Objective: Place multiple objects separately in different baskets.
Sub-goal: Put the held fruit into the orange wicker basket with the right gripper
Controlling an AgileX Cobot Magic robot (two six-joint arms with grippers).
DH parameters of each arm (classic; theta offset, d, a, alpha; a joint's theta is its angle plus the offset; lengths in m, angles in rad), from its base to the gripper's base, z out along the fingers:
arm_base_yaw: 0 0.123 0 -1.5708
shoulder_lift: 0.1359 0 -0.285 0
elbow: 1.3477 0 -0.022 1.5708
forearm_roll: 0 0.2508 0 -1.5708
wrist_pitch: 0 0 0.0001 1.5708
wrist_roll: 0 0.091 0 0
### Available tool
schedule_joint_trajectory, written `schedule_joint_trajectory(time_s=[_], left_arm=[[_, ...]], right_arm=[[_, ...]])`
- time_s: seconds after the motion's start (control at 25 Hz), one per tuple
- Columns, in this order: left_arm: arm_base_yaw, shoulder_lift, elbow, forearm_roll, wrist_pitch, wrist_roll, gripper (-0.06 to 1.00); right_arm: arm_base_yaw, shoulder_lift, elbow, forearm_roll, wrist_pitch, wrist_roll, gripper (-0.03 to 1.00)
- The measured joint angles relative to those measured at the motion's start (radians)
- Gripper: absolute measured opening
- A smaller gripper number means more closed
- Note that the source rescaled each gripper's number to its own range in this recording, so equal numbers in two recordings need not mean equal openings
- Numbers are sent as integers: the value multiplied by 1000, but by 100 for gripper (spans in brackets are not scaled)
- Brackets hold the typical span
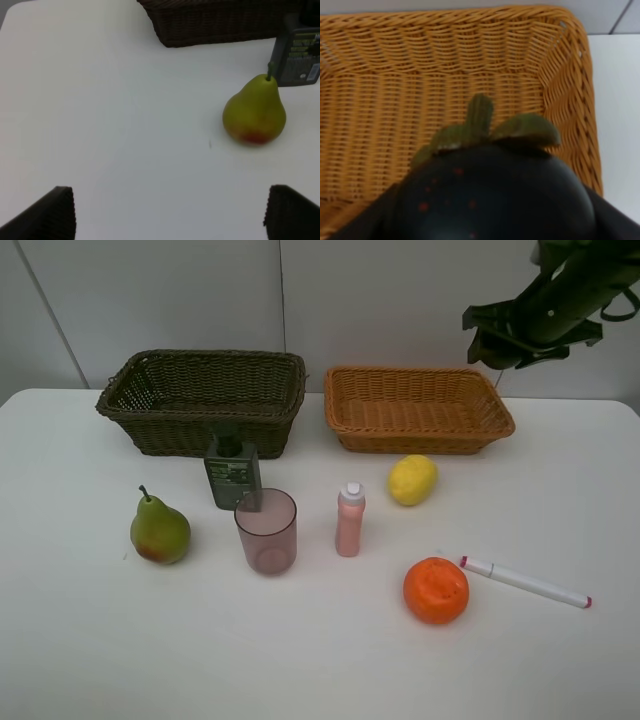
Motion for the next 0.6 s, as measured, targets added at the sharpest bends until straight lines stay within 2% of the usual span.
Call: schedule_joint_trajectory(time_s=[0.32, 0.6], left_arm=[[0, 0, 0, 0, 0, 0, 100], [0, 0, 0, 0, 0, 0, 100]], right_arm=[[24, 201, -106, -1, -15, -27, 59], [24, 294, -112, -1, -18, -29, 59]])
